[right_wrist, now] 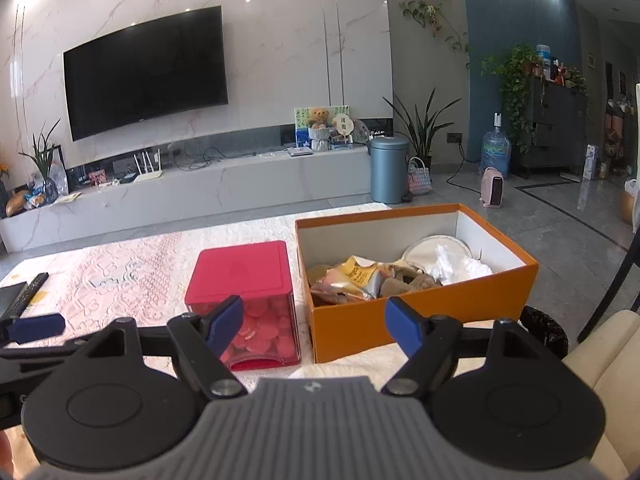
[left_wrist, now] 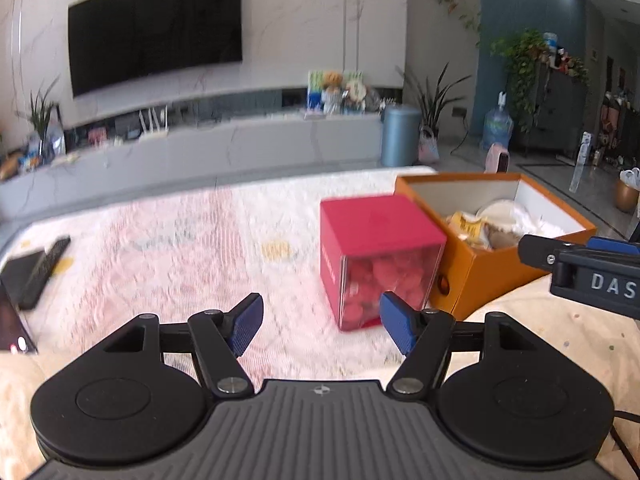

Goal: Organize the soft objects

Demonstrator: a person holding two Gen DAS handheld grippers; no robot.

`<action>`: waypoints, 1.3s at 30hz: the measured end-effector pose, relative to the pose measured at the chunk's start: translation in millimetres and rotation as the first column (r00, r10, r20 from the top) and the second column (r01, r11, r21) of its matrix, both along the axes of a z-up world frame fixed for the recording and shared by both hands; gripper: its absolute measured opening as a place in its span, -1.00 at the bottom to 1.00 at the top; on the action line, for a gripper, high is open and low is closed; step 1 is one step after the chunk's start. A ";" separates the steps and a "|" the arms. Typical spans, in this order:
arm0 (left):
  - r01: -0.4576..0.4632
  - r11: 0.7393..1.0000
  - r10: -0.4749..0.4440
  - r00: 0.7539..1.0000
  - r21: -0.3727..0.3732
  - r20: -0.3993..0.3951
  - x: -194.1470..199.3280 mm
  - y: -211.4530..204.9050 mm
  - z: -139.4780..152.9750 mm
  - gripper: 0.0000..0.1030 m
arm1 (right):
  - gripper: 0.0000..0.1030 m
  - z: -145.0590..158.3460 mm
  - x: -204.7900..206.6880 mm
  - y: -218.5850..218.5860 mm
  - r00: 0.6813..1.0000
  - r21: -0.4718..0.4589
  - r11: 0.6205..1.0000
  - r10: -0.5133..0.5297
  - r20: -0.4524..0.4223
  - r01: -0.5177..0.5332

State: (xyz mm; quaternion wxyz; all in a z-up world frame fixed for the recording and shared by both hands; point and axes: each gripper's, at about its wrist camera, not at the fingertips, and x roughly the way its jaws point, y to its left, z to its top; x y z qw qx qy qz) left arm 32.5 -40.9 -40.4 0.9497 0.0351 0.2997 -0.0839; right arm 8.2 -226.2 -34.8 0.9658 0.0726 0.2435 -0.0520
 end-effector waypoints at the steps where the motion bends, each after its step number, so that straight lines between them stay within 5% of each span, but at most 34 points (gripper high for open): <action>1: -0.007 1.000 0.007 1.000 -0.004 -0.010 -0.4 1.3 -2.3 0.53 | 0.51 -1.6 0.1 1.3 1.000 0.000 1.000 0.003 -0.003 -0.003; 39: -0.043 0.999 0.044 0.998 0.010 -0.035 -0.4 6.5 -0.6 0.53 | 0.55 -3.8 2.1 6.4 1.000 -0.007 1.000 0.014 -0.014 -0.014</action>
